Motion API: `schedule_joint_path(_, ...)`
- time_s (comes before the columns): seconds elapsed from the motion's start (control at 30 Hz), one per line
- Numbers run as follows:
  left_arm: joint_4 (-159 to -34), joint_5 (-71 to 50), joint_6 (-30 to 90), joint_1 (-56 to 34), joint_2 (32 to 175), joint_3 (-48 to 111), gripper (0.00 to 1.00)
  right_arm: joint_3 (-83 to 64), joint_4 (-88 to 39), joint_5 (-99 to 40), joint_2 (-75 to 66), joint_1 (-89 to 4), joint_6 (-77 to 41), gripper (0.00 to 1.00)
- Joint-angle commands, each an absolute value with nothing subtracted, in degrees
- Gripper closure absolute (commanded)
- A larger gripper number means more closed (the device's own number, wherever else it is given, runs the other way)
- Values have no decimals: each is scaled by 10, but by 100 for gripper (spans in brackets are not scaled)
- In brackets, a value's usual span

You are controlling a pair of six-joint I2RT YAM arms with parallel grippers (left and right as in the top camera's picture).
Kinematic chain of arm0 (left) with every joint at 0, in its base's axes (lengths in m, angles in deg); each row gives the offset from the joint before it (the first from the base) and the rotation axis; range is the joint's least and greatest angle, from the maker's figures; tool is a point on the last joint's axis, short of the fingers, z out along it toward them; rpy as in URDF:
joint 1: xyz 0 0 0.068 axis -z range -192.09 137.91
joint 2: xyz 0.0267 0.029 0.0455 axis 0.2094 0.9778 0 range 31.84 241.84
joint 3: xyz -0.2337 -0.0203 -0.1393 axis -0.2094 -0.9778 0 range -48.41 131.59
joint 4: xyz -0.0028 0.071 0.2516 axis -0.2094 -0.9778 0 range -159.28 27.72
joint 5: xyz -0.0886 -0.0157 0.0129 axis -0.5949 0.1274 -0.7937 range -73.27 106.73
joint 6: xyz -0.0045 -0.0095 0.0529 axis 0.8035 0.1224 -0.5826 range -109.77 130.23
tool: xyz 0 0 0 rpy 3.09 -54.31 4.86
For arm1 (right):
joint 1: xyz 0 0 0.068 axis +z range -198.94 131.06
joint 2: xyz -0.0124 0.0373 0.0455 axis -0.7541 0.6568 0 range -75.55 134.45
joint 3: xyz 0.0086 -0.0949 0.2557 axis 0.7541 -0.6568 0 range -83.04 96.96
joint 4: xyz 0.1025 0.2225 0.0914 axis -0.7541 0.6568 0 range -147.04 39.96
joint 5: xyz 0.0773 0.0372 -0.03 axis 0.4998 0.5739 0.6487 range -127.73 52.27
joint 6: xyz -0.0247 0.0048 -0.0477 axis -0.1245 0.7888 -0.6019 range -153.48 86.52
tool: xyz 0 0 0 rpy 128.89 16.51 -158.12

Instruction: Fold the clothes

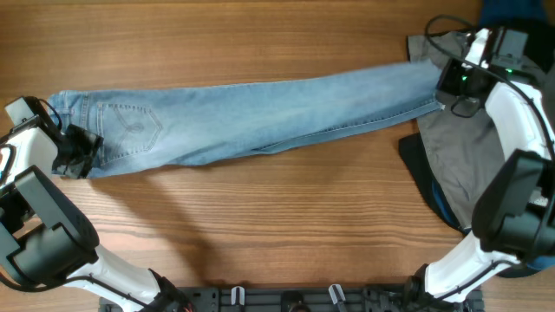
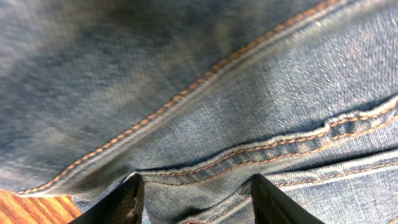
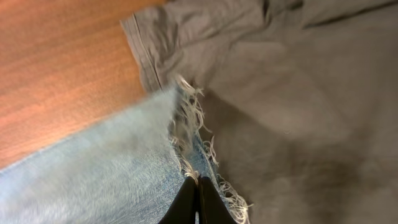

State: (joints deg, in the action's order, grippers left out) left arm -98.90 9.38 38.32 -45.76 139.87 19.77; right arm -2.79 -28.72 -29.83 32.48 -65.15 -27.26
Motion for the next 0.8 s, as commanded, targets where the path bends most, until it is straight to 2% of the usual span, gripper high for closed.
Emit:
schedule_joint_path(0.0, -989, 108, 374, -456, 1408, 189, 45, -30, -289, -319, 323, -665, -260, 96)
schedule_joint_path(0.17, -989, 108, 374, -456, 1408, 189, 45, -30, -283, -320, 338, -665, -261, 96)
schedule_joint_path(0.2, -989, 108, 374, -456, 1408, 189, 45, -30, -279, -320, 340, -665, -261, 91)
schedule_joint_path(0.23, -989, 108, 374, -456, 1408, 189, 45, -30, -274, -319, 344, -665, -261, 69)
schedule_joint_path(0.27, -989, 108, 374, -456, 1408, 189, 44, -30, -269, -320, 348, -665, -261, 54)
schedule_joint_path(0.3, -989, 108, 374, -456, 1408, 189, 44, -30, -268, -319, 349, -665, -265, 50)
schedule_joint_path(0.4, -989, 108, 374, -456, 1408, 189, 44, -30, -281, -319, 349, -665, -275, 50)
schedule_joint_path(0.47, -989, 108, 374, -456, 1408, 189, 44, -30, -289, -317, 349, -665, -277, 57)
schedule_joint_path(0.5, -989, 108, 374, -456, 1408, 189, 44, -30, -292, -308, 349, -665, -289, 64)
schedule_joint_path(0.57, -989, 108, 374, -456, 1408, 189, 44, -30, -300, -278, 354, -665, -329, 63)
schedule_joint_path(0.63, -990, 108, 375, -456, 1408, 189, 44, -30, -302, -253, 366, -665, -364, 53)
schedule_joint_path(0.67, -991, 108, 375, -456, 1408, 189, 44, -30, -302, -240, 377, -665, -383, 45)
schedule_joint_path(0.77, -991, 108, 375, -456, 1408, 189, 44, -30, -307, -231, 415, -665, -407, 35)
